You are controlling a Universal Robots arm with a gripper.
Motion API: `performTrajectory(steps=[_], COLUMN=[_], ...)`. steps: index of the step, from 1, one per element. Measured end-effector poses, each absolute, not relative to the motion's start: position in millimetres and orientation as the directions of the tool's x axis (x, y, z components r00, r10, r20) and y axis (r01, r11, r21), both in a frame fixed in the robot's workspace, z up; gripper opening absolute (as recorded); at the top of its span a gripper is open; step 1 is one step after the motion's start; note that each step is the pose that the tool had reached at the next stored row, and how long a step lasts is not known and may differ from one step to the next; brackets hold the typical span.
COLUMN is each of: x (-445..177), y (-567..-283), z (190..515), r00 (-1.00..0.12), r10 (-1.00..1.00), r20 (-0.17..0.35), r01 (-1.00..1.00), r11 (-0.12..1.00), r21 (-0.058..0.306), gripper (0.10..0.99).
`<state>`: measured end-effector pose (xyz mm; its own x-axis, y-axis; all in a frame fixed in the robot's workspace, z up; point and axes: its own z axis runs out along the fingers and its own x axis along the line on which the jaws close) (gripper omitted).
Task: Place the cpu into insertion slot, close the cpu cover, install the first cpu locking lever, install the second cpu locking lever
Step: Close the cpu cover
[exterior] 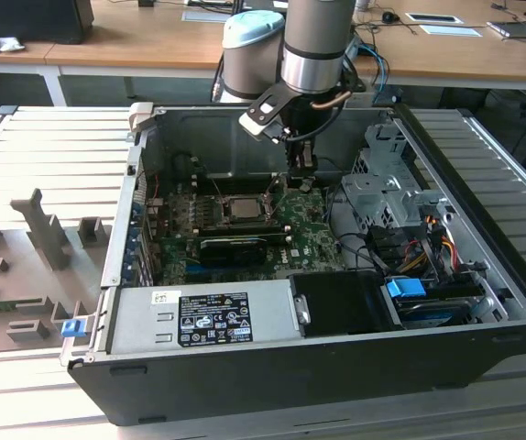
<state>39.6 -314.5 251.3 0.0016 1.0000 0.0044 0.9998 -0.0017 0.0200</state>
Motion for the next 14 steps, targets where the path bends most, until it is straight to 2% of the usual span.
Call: performTrajectory(steps=[14], x=[36.0], y=[-314.5], z=[251.3], r00=[0.002], r10=[1.000], r20=[0.004], r01=[1.000], r11=[-0.002], r21=[0.020], gripper=[0.106])
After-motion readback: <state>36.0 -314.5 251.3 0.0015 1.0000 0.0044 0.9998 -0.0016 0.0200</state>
